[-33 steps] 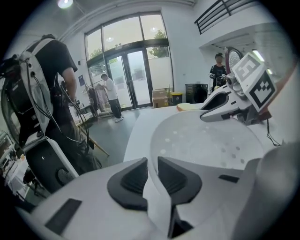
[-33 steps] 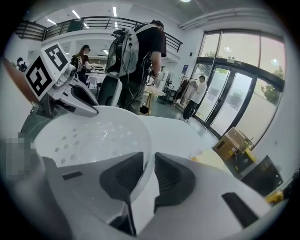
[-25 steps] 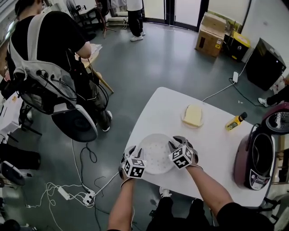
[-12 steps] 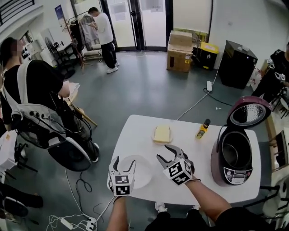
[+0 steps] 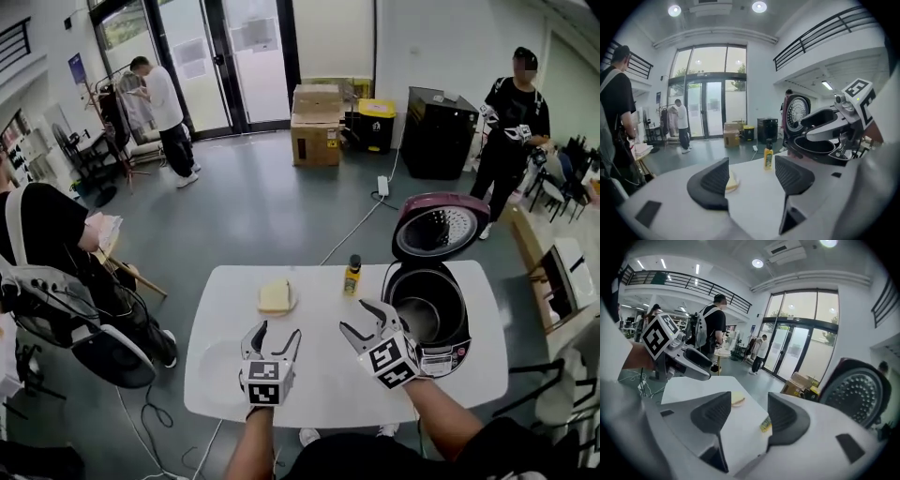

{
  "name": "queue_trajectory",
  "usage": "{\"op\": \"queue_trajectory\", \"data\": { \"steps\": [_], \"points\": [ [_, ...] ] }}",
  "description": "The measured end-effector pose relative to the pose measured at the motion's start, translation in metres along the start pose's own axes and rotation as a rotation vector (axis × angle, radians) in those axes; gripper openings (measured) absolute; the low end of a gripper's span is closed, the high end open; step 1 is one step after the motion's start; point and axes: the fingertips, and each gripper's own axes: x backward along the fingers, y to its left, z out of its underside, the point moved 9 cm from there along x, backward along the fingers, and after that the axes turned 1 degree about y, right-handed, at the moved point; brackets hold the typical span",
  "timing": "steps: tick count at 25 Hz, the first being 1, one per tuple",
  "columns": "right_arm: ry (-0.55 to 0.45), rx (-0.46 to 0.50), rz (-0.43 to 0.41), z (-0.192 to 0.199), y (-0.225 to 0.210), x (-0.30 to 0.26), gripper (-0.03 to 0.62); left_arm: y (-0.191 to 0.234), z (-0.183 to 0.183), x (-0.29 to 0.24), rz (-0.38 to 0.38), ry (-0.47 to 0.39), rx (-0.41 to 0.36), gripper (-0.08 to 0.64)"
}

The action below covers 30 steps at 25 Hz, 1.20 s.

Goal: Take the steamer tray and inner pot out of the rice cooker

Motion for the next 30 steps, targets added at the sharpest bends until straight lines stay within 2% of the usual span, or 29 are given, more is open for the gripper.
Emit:
{"op": "queue_trajectory", "data": {
  "steps": [5, 10, 13, 16, 19, 22, 24, 30],
  "points": [
    [0.052, -0.047, 0.101, 0.048, -0.057, 0.052, 0.244, -0.077, -0.019, -0.035, 0.136, -0.002, 0.022, 0.301],
    [0.098, -0.106, 0.148, 0.091, -0.104, 0.092, 0.244, -0.138, -0.033, -0.061, 0.271, 0.016, 0.079, 0.302],
    [0.131, -0.129, 0.164, 0.114, -0.129, 0.114, 0.244, -0.168, -0.042, -0.075, 0.364, 0.043, 0.151, 0.302],
    [0.170, -0.129, 0.176, 0.139, -0.151, 0.131, 0.244, -0.190, -0.042, -0.095, 0.415, 0.108, 0.228, 0.319],
    [0.186, -0.197, 0.151, 0.170, -0.176, 0.140, 0.244, -0.200, -0.037, -0.115, 0.464, 0.178, 0.376, 0.329],
    [0.182, -0.326, 0.101, 0.198, -0.198, 0.145, 0.244, -0.203, -0.026, -0.131, 0.526, 0.229, 0.569, 0.328],
    [0.169, -0.467, 0.047, 0.218, -0.210, 0.146, 0.244, -0.204, -0.017, -0.141, 0.558, 0.259, 0.673, 0.328],
    [0.073, -0.950, -0.137, 0.258, -0.232, 0.145, 0.244, -0.204, -0.006, -0.156, 0.640, 0.297, 0.880, 0.328]
  ]
}}
